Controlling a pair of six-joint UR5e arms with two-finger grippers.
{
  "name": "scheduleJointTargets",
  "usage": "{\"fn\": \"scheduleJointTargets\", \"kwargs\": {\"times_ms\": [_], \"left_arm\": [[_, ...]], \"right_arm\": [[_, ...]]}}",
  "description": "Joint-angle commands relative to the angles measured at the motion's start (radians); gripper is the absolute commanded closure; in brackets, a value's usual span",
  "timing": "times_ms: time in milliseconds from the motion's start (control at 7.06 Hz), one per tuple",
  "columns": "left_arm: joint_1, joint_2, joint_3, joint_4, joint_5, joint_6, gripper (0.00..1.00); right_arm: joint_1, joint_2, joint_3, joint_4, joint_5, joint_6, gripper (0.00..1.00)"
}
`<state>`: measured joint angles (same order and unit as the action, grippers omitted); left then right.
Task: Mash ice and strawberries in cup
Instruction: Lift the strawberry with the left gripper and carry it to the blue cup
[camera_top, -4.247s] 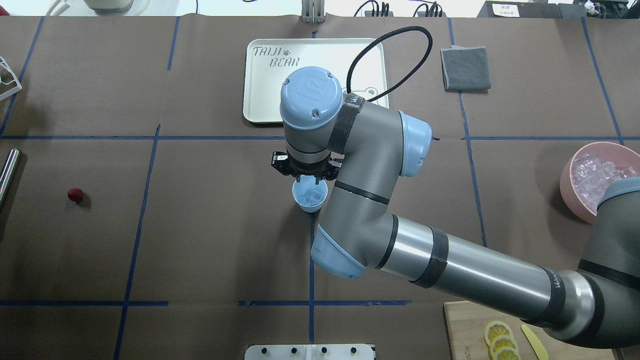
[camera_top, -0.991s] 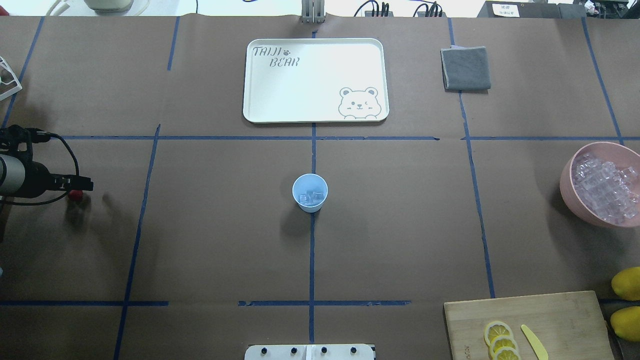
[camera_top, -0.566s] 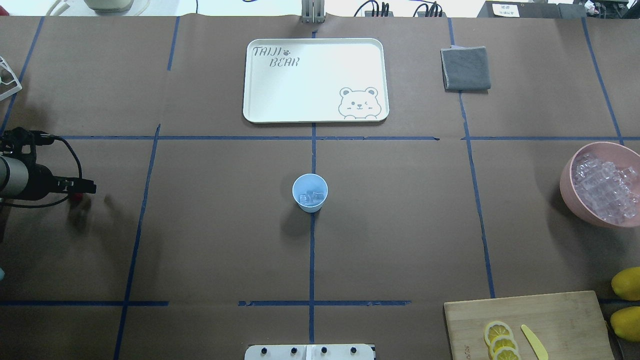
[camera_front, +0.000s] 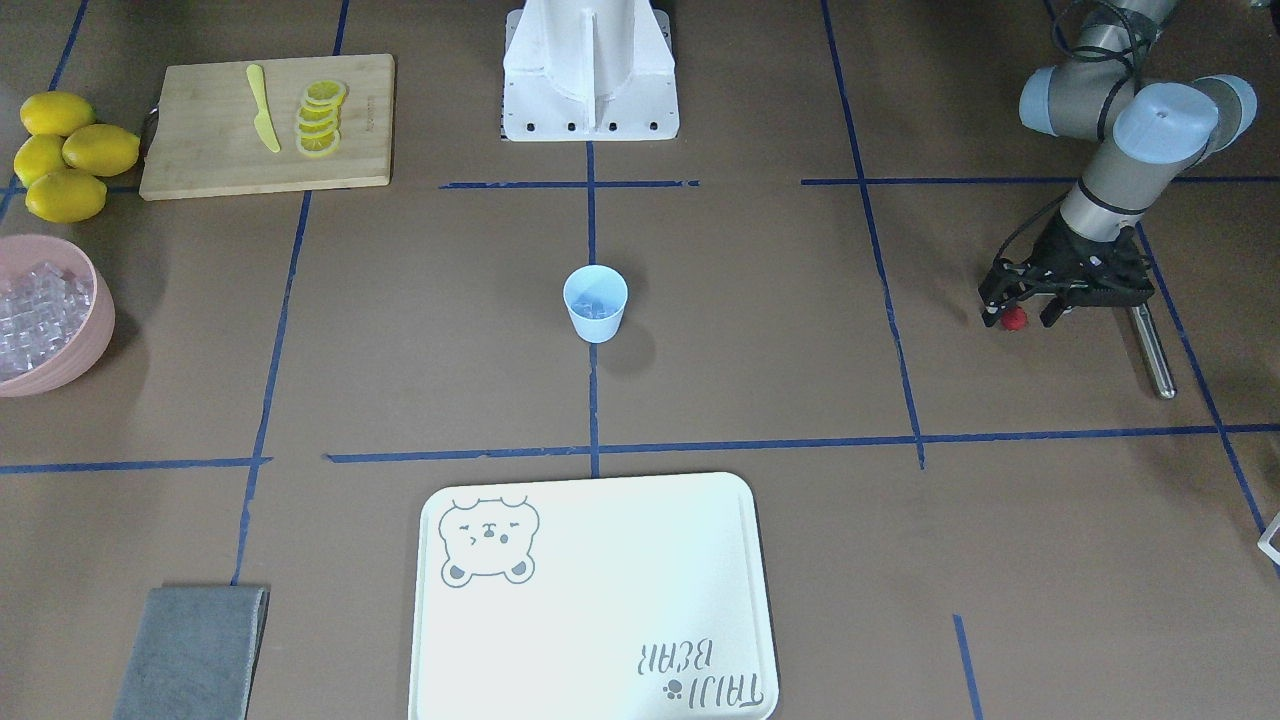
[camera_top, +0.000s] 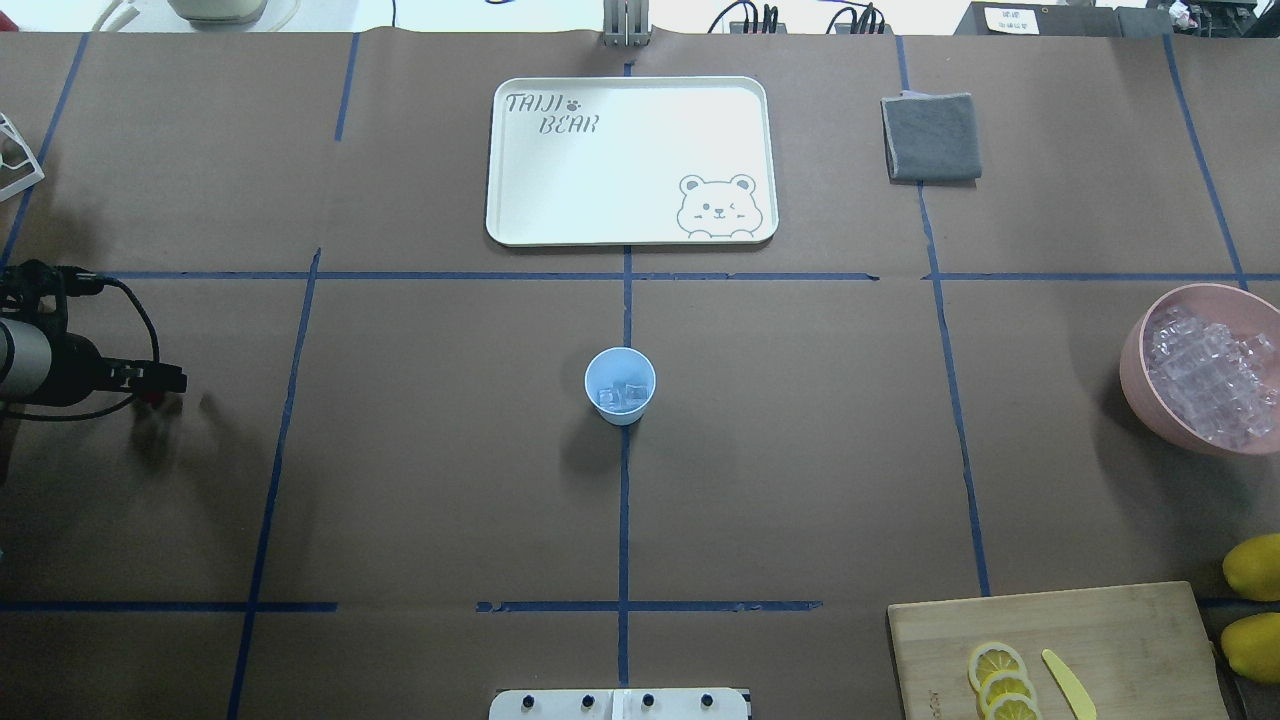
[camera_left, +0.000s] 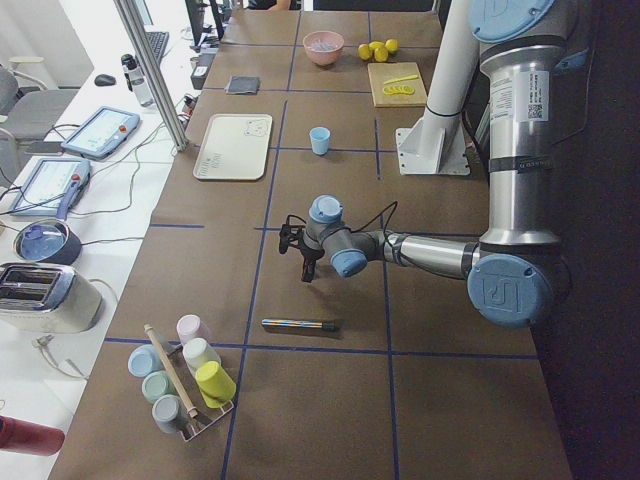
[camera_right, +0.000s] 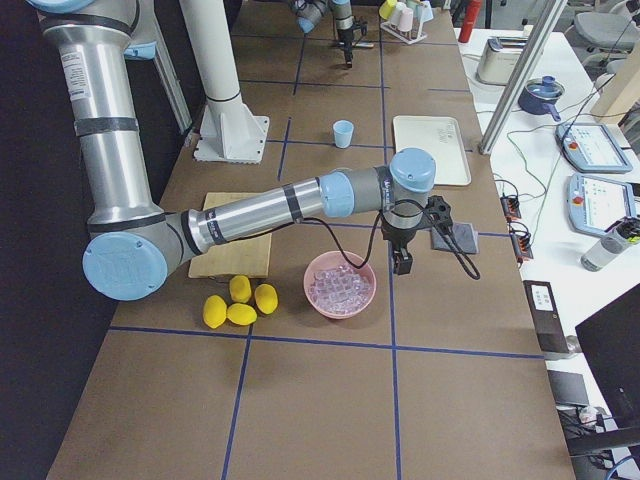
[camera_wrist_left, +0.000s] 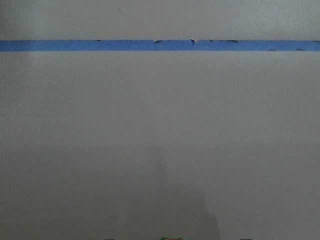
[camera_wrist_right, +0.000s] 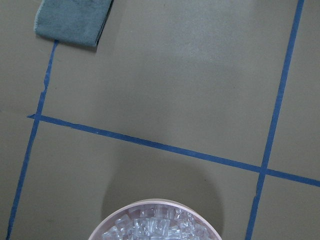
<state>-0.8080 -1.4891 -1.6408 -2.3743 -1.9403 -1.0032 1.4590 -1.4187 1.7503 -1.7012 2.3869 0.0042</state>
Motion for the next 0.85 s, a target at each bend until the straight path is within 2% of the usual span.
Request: {"fn": "scheduleJointTargets", "kwargs": {"times_ms": [0,142,283,566,708], "left_arm": [[0.003,0.001,0.001,0.001,-0.002,0.000,0.19],[0.003,0.001,0.001,0.001,-0.002,0.000,0.25],[0.003,0.001,0.001,0.001,-0.002,0.000,0.40],[0.001,0.001,-0.001,0.001,-0.002,0.000,0.78],[0.001,0.021,-0.014,0.003,-0.005,0.005,0.92]], "right_arm": [[0.000,0.003,0.002,0.000,0.000,0.005,0.00],[0.000,0.003,0.002,0.000,0.000,0.007,0.00],[0.000,0.003,0.000,0.000,0.000,0.007,0.00],[0.000,0.003,0.002,0.000,0.005,0.007,0.00],[0.000,0.003,0.002,0.000,0.005,0.007,0.00]]}}
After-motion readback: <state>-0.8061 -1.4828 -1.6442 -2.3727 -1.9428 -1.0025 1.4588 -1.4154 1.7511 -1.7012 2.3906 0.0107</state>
